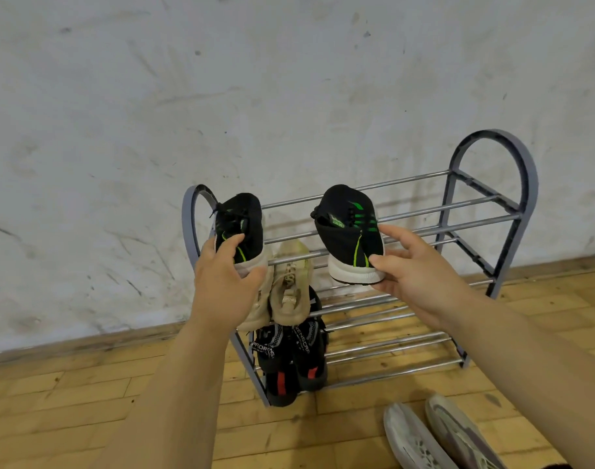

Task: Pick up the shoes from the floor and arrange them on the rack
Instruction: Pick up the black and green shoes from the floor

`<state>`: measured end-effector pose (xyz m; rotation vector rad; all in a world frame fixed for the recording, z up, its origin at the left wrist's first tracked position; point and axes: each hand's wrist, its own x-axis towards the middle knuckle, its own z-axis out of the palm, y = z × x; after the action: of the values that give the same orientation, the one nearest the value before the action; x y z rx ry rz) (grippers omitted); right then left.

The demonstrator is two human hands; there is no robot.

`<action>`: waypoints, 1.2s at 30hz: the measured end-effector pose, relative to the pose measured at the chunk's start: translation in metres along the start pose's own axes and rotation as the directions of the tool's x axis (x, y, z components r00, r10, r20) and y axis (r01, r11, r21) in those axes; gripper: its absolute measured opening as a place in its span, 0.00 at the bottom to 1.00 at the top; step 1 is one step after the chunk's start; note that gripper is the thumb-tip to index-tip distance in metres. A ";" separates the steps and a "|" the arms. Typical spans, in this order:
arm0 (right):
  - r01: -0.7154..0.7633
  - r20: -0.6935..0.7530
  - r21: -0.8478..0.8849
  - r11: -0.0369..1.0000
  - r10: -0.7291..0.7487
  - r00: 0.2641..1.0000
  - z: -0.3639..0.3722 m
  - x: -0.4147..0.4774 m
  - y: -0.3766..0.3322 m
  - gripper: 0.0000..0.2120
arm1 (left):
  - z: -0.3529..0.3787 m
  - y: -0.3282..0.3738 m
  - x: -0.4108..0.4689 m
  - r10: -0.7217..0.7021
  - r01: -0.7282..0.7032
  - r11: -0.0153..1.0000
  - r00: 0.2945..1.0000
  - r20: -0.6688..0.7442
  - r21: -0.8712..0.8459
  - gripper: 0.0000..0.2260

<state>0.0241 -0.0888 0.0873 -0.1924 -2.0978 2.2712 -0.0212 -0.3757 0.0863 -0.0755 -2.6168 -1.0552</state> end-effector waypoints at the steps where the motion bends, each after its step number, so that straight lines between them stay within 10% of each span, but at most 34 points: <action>1: 0.008 -0.002 0.014 1.000 -0.008 1.000 0.002 0.001 0.000 0.22 | -0.001 -0.002 0.001 0.018 -0.016 0.998 0.999 -0.026 0.057 0.29; 7: 0.035 0.011 0.060 0.998 -0.036 0.999 0.014 0.003 0.003 0.22 | -0.002 0.003 0.000 0.031 0.014 0.943 0.991 -0.130 0.332 0.32; 15: 0.046 0.026 0.073 0.996 -0.048 0.998 0.031 0.005 0.008 0.25 | -0.007 -0.010 -0.003 -0.132 0.129 0.989 0.990 -0.045 -0.065 0.38; 36: 0.187 0.039 -0.142 0.972 -0.183 0.982 0.095 0.047 0.016 0.20 | -0.020 -0.018 -0.006 -0.121 0.120 0.983 0.993 0.002 -0.135 0.27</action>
<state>-0.0329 -0.1791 0.0760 0.0277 -2.1921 2.0298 -0.0130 -0.4018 0.0860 0.0562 -2.5690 -1.2714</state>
